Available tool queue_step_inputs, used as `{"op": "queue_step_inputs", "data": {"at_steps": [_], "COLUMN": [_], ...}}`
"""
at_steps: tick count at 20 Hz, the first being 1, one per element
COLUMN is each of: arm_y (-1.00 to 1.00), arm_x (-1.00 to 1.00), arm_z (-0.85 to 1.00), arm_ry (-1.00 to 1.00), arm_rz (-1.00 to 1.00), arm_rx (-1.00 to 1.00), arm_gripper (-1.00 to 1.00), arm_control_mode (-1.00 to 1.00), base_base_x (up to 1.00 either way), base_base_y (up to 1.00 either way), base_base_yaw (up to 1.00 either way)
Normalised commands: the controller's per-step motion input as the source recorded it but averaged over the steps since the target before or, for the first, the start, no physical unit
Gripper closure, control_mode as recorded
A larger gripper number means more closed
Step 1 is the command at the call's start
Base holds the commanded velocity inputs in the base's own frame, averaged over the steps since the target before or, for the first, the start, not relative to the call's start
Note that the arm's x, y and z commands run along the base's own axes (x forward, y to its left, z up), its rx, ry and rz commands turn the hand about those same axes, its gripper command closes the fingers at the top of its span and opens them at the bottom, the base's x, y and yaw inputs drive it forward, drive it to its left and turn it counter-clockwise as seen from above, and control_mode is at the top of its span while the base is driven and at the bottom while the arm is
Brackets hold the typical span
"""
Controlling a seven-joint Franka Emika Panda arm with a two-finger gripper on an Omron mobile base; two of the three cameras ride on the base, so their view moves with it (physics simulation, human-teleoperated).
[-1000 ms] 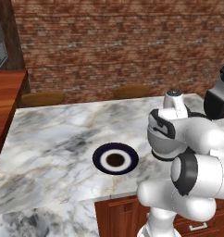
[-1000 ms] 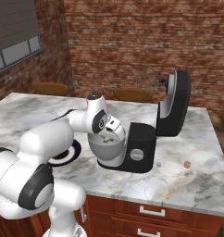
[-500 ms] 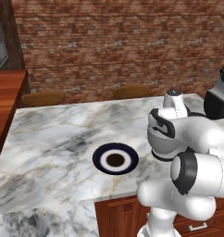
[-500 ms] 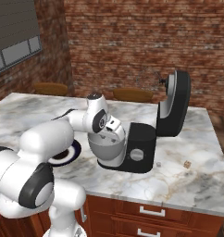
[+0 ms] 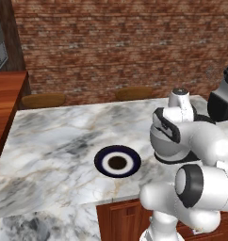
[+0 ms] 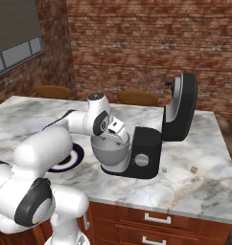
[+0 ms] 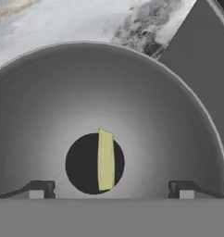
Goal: Add butter and sugar cubes to the stand mixer bowl and then turn on the stand mixer to begin making frosting.
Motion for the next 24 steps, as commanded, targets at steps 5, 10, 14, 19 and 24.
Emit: {"op": "queue_step_inputs", "data": {"at_steps": [5, 10, 14, 19, 24], "arm_y": [0.08, 0.01, -0.23, -0.52, -0.51], "arm_x": [-0.57, -0.75, -0.25, -0.70, -1.00], "arm_z": [0.67, 0.59, -0.02, -0.05, -0.01], "arm_ry": [-0.12, -0.14, 0.00, -0.16, -0.25], "arm_rz": [0.02, 0.04, 0.00, 0.08, 0.06], "arm_rx": [0.00, 0.00, 0.02, 0.01, 0.00], "arm_gripper": [-1.00, -1.00, -1.00, -1.00, -1.00], "arm_control_mode": [-1.00, -1.00, -1.00, -1.00, -1.00], "base_base_x": [0.00, 0.00, 0.00, 0.00, 0.00], "base_base_y": [0.00, 0.00, 0.00, 0.00, 0.00], "base_base_yaw": [0.00, 0.00, 0.00, 0.00, 0.00]}}
